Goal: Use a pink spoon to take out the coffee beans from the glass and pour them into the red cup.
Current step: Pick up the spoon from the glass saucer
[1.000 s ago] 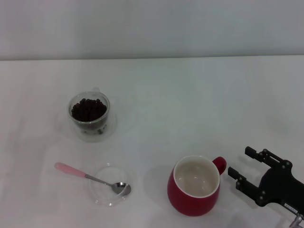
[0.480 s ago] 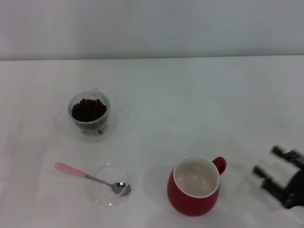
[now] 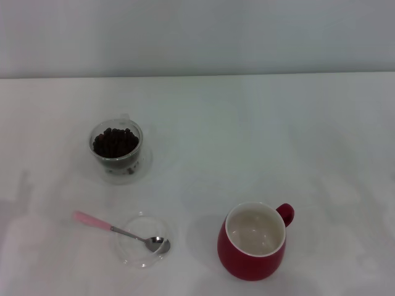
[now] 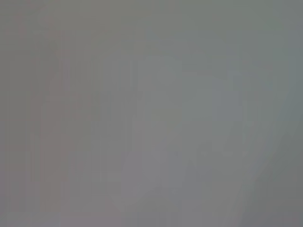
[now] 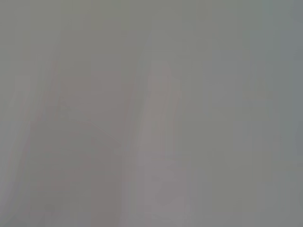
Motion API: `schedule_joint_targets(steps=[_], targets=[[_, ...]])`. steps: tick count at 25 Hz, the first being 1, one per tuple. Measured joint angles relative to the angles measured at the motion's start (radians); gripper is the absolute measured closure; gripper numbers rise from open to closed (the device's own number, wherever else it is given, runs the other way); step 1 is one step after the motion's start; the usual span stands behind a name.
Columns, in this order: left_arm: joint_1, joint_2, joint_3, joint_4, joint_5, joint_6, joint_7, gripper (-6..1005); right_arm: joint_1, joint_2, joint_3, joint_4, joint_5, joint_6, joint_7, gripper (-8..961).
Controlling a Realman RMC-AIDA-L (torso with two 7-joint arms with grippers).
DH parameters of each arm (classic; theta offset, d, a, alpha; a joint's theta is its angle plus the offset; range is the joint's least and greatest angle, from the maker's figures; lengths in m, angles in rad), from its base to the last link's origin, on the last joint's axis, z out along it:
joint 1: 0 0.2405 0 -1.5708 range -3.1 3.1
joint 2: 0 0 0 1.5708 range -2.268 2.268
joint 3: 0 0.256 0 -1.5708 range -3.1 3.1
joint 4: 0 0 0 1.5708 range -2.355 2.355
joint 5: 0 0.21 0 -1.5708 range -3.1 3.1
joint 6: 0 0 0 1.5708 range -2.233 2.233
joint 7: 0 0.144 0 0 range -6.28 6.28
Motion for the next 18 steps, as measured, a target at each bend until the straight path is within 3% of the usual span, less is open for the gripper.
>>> schedule_joint_targets(steps=[3,8,9,18], targets=[[0.006,-0.004,-0.003,-0.083,0.040,-0.110,-0.011,321,0.002,-0.006,0.133,-0.039,0.000,0.026,0.028,277],[0.013,-0.006,-0.006,-0.191,0.110,-0.212,-0.113,318,0.007,-0.034,0.230,-0.098,0.000,0.052,0.069,277],[0.017,-0.007,-0.006,-0.198,0.124,-0.213,-0.148,318,0.016,-0.045,0.258,-0.109,0.000,0.064,0.076,277],[0.035,-0.011,-0.025,-0.249,0.206,-0.039,-0.451,319,0.063,-0.074,0.276,-0.128,-0.011,0.142,0.071,277]])
